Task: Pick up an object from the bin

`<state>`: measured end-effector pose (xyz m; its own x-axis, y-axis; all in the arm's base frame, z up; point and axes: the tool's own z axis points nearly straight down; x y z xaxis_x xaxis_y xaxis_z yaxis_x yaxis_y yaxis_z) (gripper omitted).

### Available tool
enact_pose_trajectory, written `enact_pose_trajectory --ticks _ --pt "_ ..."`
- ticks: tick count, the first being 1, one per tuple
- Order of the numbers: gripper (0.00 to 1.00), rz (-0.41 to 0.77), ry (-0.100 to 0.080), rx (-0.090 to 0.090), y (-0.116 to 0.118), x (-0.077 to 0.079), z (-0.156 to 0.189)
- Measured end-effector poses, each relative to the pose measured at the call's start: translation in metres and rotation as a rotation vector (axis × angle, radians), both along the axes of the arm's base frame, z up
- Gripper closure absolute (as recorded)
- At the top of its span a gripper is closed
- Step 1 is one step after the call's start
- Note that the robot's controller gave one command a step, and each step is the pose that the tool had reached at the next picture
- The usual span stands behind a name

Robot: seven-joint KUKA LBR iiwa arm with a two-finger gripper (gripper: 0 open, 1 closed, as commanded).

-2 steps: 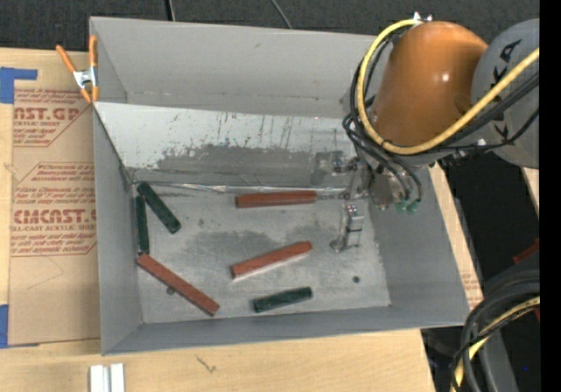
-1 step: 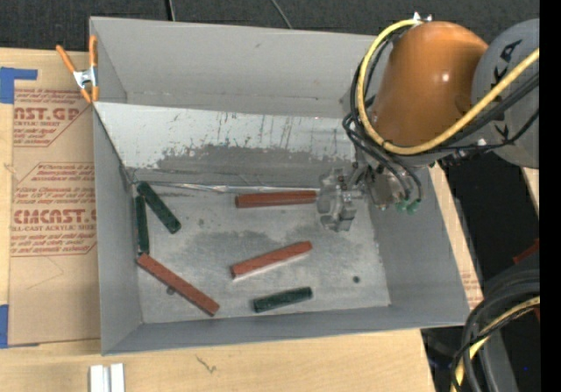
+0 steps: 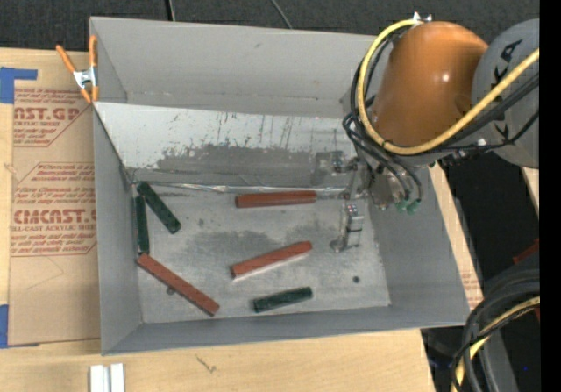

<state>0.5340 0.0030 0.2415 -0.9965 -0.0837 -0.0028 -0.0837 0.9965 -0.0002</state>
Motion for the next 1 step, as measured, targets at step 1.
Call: enact_pose_trajectory --ticks 1 --pt "0.00 0.000 0.000 0.000 0.0000 0.0000 0.0000"
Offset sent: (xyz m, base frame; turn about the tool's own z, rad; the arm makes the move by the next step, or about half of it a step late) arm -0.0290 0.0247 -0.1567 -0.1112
